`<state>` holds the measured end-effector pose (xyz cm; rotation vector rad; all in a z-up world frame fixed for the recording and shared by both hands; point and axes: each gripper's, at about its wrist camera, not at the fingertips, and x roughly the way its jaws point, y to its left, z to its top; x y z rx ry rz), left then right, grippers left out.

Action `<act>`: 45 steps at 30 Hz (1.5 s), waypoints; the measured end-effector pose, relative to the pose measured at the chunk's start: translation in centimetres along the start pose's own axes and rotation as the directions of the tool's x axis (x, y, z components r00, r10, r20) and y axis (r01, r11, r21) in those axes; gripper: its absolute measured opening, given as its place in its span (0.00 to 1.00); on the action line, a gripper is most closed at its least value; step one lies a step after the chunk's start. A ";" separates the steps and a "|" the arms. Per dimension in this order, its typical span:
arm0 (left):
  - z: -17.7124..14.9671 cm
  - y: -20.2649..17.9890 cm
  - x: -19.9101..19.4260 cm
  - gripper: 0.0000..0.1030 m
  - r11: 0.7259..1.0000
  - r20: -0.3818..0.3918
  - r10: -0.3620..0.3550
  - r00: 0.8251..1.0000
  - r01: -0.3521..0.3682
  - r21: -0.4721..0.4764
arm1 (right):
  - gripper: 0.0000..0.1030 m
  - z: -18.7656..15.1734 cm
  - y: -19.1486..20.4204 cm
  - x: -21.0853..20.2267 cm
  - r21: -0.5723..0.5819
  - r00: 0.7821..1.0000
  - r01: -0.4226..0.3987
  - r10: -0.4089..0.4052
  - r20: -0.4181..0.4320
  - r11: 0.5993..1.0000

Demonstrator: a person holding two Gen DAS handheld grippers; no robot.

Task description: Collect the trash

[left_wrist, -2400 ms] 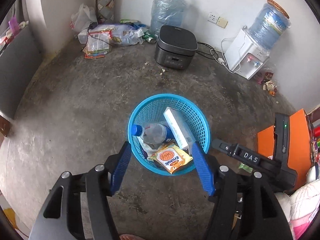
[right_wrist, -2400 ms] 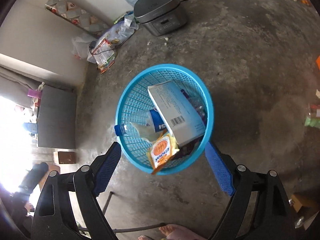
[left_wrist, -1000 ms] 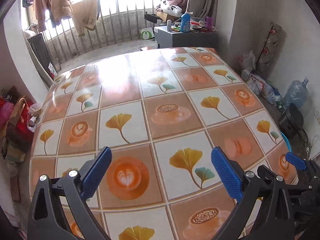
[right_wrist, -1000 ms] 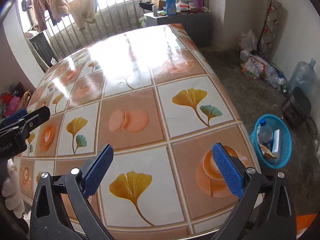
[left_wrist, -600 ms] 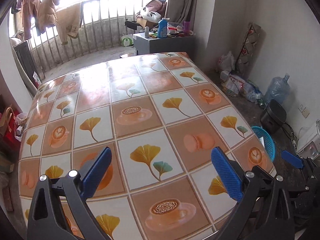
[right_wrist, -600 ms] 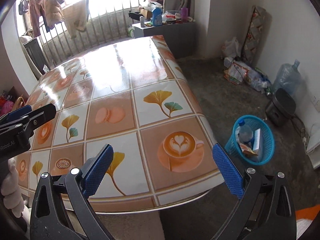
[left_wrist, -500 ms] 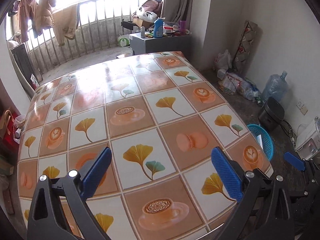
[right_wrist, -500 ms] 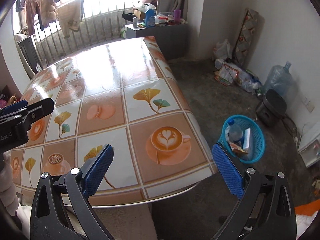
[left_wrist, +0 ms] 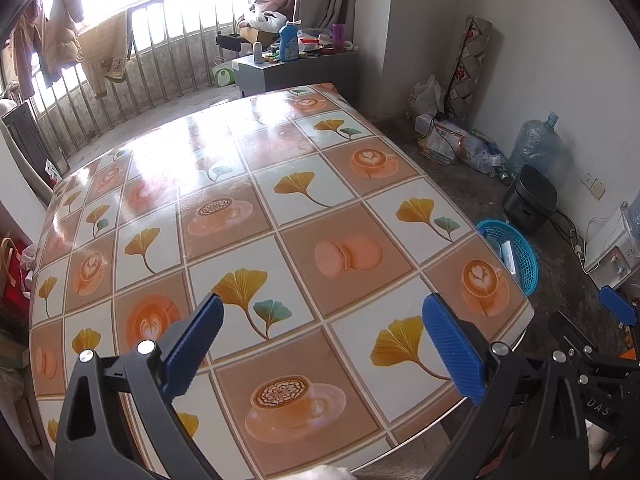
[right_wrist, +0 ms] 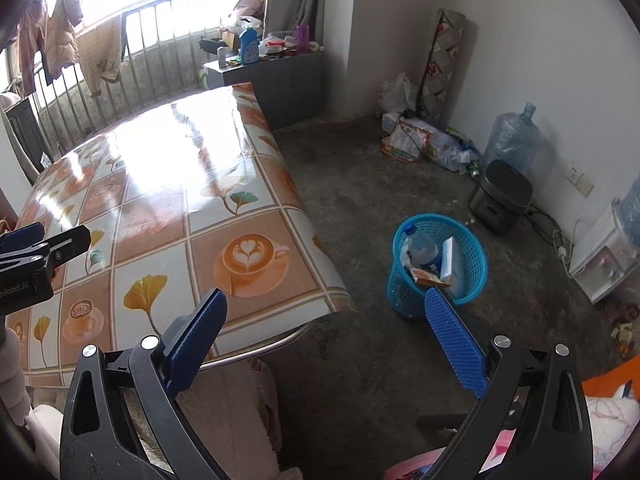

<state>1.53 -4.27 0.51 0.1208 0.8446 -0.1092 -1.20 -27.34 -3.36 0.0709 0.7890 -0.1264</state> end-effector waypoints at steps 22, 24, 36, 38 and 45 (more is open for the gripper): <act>-1.0 0.9 -0.6 0.95 0.998 0.042 0.020 0.999 -0.023 0.067 | 0.92 -0.2 -1.0 0.1 0.043 0.999 0.039 -0.040 0.023 0.998; -1.0 0.8 -0.7 0.95 0.997 0.042 0.010 0.999 -0.013 0.073 | 0.93 -0.2 -1.0 0.1 0.042 0.999 0.041 -0.042 0.021 0.998; -1.1 -0.9 0.1 0.95 0.993 -0.001 -0.030 1.000 0.030 0.116 | 0.93 -0.6 -1.4 0.1 0.037 0.999 0.041 -0.042 0.021 0.998; -1.1 -1.0 0.3 0.95 0.993 -0.011 -0.039 0.999 0.040 0.115 | 0.93 -0.6 -1.3 0.0 0.038 0.999 0.043 -0.044 0.021 0.998; -1.0 -1.4 0.4 0.95 0.992 -0.019 -0.052 0.998 0.054 0.114 | 0.93 -0.7 -1.5 0.0 0.030 0.999 0.045 -0.045 0.024 0.999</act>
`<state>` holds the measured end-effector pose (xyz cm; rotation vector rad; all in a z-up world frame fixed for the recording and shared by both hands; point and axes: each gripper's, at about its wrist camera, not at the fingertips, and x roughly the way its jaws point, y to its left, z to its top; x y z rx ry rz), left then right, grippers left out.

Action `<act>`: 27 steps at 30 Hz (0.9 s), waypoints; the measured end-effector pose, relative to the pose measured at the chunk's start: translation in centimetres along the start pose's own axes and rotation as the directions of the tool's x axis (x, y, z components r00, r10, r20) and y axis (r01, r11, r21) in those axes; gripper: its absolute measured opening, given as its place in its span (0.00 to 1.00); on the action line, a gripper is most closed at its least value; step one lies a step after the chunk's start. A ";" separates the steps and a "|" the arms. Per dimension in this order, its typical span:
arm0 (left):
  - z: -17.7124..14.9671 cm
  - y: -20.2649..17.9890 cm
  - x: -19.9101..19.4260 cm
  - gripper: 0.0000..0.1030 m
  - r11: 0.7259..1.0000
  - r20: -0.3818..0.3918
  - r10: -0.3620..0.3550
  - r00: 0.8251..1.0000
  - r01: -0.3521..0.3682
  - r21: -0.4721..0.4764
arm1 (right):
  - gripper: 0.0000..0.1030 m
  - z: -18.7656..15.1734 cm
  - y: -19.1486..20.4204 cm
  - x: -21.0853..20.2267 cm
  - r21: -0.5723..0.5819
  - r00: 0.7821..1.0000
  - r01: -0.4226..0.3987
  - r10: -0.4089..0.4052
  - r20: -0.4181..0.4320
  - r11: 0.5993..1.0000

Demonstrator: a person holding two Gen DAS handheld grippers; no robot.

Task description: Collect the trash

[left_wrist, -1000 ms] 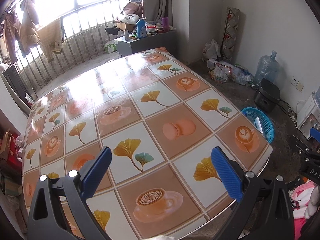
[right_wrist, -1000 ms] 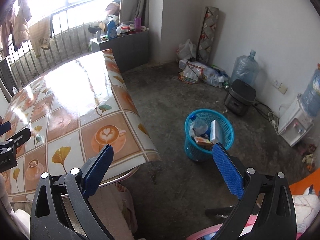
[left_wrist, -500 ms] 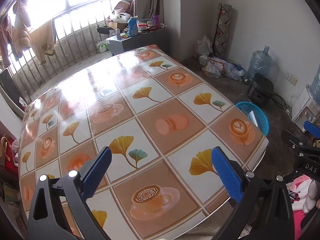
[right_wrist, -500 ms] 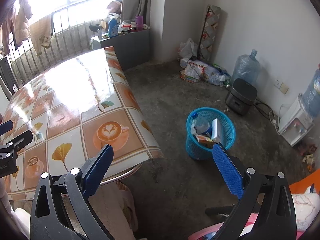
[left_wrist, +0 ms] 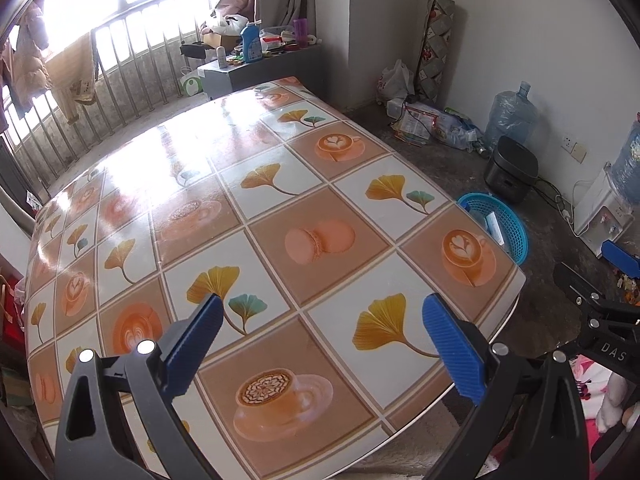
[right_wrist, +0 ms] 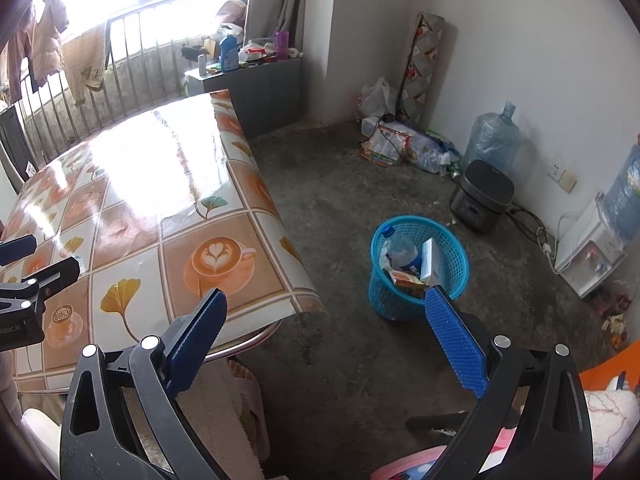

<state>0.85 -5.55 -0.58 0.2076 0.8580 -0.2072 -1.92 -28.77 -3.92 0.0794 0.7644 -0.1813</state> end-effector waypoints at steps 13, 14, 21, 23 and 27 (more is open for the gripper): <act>0.0 0.7 0.3 0.95 0.999 -0.011 0.012 1.000 -0.012 -0.036 | 0.93 0.1 -0.2 0.1 -0.004 1.000 -0.019 0.019 -0.007 1.000; 0.0 0.8 0.3 0.95 0.999 -0.013 0.011 1.000 -0.012 -0.037 | 0.93 0.1 -0.2 0.1 -0.004 1.000 -0.019 0.019 -0.008 1.000; 0.1 1.0 0.4 0.95 0.999 -0.013 0.010 1.000 -0.011 -0.038 | 0.93 0.1 -0.3 0.1 -0.008 1.000 -0.018 0.017 -0.010 1.000; 0.1 1.1 0.5 0.95 0.999 -0.014 0.009 1.000 -0.010 -0.039 | 0.93 0.1 -0.2 0.1 -0.005 1.000 -0.018 0.018 -0.009 1.000; 0.2 1.2 0.5 0.95 0.999 -0.014 0.009 1.000 -0.010 -0.040 | 0.93 0.1 -0.1 0.0 -0.008 1.000 -0.017 0.017 -0.007 1.000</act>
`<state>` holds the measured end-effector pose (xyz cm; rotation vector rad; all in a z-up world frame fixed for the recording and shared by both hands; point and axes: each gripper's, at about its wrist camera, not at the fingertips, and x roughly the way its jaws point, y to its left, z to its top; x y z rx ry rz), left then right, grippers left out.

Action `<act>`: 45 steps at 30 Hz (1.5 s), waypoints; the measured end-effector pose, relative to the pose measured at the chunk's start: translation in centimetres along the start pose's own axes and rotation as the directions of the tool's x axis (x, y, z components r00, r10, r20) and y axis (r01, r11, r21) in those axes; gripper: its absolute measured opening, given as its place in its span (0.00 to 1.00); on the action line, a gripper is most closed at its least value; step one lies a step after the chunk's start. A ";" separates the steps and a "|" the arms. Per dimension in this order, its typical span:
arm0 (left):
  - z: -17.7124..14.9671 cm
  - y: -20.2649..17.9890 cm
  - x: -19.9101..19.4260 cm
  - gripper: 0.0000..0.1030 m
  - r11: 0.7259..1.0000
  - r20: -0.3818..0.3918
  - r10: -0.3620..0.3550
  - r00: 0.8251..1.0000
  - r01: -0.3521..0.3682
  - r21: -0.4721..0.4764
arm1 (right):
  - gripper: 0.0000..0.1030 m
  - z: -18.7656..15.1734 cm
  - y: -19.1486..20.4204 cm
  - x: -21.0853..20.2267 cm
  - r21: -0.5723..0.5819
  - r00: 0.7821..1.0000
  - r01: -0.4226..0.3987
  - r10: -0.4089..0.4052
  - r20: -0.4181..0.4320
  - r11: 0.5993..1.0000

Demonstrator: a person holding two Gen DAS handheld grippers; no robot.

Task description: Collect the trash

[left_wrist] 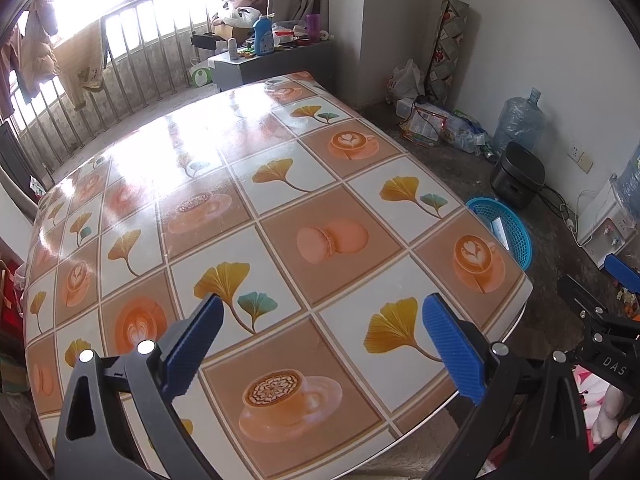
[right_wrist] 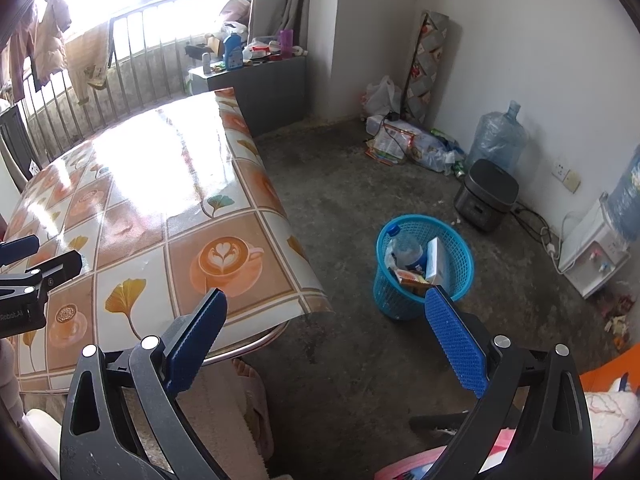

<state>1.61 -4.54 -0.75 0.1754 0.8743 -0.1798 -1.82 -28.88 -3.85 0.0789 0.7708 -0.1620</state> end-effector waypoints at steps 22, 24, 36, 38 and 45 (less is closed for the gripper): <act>0.3 0.3 0.1 0.95 1.000 -0.003 0.003 1.000 -0.003 -0.009 | 0.93 0.7 0.1 0.1 -0.012 1.000 -0.004 0.005 0.005 1.000; 0.2 0.3 0.1 0.95 1.000 -0.003 0.004 1.000 -0.004 -0.011 | 0.93 0.8 0.1 0.1 -0.012 1.000 -0.005 0.005 0.005 1.000; 0.1 0.5 0.0 0.95 1.000 -0.001 0.011 1.000 -0.011 -0.014 | 0.93 0.7 0.3 0.1 -0.011 1.000 -0.003 0.003 0.005 1.000; 0.1 0.5 0.0 0.95 1.000 0.000 0.012 1.000 -0.012 -0.015 | 0.93 0.6 0.3 0.1 -0.011 1.000 -0.003 0.003 0.005 1.000; 0.0 0.4 0.0 0.95 1.000 -0.005 0.013 1.000 -0.013 -0.016 | 0.93 0.6 0.4 0.1 -0.010 1.000 -0.003 0.003 0.005 1.000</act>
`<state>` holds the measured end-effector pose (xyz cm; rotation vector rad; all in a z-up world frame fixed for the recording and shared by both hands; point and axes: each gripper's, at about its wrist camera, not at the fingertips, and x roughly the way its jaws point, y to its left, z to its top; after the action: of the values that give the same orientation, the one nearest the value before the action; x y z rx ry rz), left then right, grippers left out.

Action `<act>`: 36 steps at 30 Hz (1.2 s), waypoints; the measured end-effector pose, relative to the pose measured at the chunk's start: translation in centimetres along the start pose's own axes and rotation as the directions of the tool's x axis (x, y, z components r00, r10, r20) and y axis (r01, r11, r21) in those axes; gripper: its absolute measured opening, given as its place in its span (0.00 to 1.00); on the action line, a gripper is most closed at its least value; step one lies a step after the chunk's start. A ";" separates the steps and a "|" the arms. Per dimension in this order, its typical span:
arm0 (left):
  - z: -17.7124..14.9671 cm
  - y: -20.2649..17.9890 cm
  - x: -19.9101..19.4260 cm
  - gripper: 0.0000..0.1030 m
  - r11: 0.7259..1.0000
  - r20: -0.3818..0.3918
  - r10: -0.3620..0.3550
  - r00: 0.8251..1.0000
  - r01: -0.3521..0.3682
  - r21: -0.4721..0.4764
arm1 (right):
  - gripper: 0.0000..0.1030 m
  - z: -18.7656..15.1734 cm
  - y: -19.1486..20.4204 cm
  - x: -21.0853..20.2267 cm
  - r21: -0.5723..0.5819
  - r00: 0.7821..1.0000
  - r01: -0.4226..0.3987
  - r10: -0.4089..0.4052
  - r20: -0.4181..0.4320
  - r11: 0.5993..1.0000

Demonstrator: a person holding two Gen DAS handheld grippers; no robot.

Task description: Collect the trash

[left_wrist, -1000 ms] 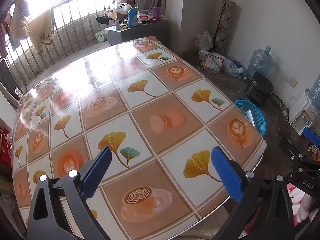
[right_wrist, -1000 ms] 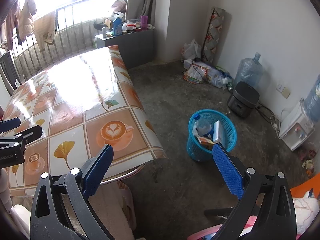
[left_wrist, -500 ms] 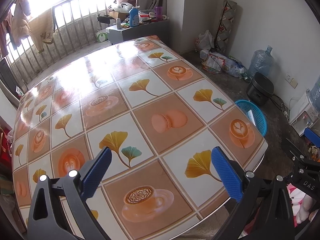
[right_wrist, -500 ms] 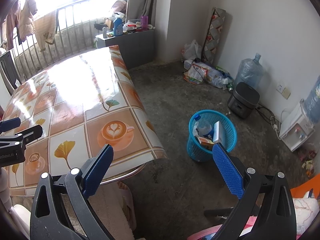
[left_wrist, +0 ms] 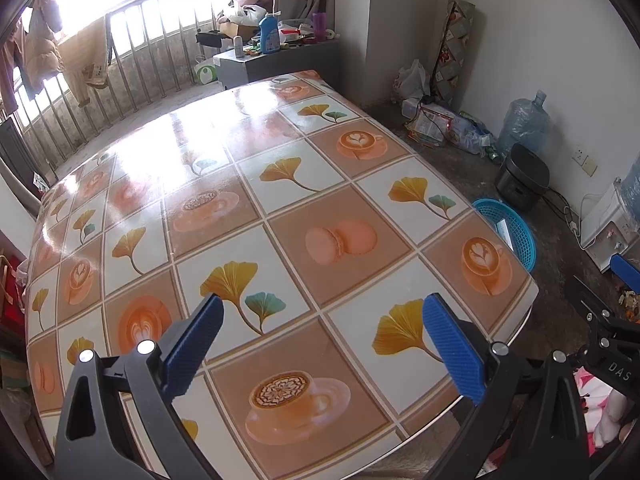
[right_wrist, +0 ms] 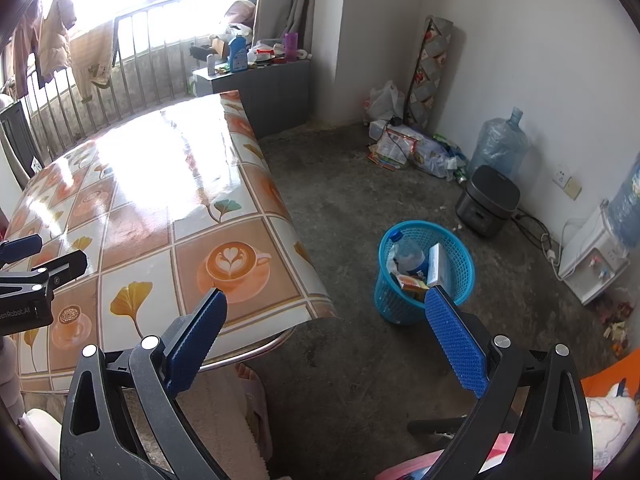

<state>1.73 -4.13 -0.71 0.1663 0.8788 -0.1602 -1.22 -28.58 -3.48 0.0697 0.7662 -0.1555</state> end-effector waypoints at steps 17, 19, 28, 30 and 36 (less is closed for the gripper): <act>-0.1 0.0 0.2 0.95 1.000 -0.006 0.000 1.000 0.000 0.001 | 0.93 -0.1 0.0 0.0 0.000 1.000 0.001 -0.001 0.001 1.000; -0.1 0.0 0.2 0.95 1.000 -0.007 0.000 1.000 0.000 0.001 | 0.93 -0.1 0.0 0.0 -0.001 1.000 0.001 -0.001 0.001 1.000; -0.1 0.0 0.2 0.95 1.000 -0.008 -0.001 1.000 0.001 0.000 | 0.93 -0.1 0.1 0.0 0.000 1.000 0.001 -0.001 0.001 1.000; -0.1 0.0 0.3 0.95 1.000 -0.008 -0.001 1.000 0.001 0.000 | 0.93 -0.1 0.1 0.0 0.000 1.000 0.001 -0.001 0.001 1.000; -0.1 0.0 0.3 0.95 1.000 -0.008 -0.001 1.000 0.001 0.000 | 0.93 -0.2 0.2 -0.1 0.000 1.000 0.003 -0.003 0.002 1.000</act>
<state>1.80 -4.11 -0.97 0.1667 0.8867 -0.1607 -1.34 -28.37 -3.57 0.0684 0.7646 -0.1587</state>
